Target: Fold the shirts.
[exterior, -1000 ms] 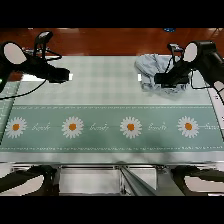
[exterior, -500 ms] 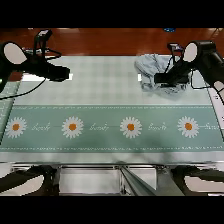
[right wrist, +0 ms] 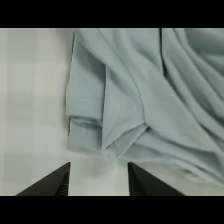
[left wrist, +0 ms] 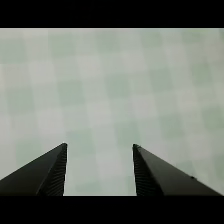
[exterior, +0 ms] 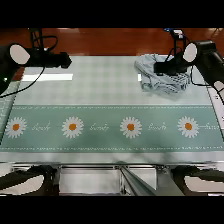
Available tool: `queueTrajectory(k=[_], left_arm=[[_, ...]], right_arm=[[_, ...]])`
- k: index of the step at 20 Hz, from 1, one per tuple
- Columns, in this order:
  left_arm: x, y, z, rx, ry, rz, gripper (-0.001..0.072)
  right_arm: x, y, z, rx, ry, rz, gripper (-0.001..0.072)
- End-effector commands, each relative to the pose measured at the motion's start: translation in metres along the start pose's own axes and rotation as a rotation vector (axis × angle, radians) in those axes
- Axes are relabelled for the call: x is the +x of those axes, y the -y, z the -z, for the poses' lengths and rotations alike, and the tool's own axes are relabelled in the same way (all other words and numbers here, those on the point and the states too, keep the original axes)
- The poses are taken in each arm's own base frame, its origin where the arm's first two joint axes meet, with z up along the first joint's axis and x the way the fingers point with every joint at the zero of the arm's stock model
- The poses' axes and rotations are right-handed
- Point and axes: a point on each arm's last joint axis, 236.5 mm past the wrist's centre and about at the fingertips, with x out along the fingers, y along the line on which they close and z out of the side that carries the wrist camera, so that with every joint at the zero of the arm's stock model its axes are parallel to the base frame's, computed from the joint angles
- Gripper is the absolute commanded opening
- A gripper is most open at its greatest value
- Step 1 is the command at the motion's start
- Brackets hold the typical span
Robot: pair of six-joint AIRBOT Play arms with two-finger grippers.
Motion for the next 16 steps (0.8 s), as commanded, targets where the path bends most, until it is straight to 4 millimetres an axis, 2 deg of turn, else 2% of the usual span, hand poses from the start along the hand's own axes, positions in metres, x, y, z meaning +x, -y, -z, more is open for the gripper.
queueTrajectory(k=[1,3,5,8,11,13,16], left_arm=[[-0.009,-0.035,-0.024,-0.036,0.074,-0.057,0.0503],[-0.013,-0.065,-0.004,-0.089,-0.008,-0.094,0.0503],[-0.013,-0.085,0.030,-0.163,-0.126,-0.115,0.0504],[-0.006,-0.091,0.078,-0.198,-0.261,-0.117,0.0503],[0.000,-0.084,0.113,-0.233,-0.349,-0.093,0.0504],[0.003,-0.078,0.128,-0.262,-0.384,-0.072,0.0504],[0.005,-0.065,0.140,-0.312,-0.414,-0.025,0.0504]], right_arm=[[-0.010,0.041,-0.056,-0.030,0.227,0.137,0.0418],[-0.008,0.087,-0.063,0.045,0.255,0.219,0.0418],[0.017,0.131,-0.044,0.149,0.179,0.247,0.0418],[0.065,0.166,-0.009,0.264,0.057,0.215,0.0418],[0.103,0.176,0.030,0.297,-0.079,0.190,0.0418],[0.120,0.175,0.049,0.285,-0.144,0.182,0.0417],[0.133,0.167,0.062,0.296,-0.189,0.154,0.0401]])
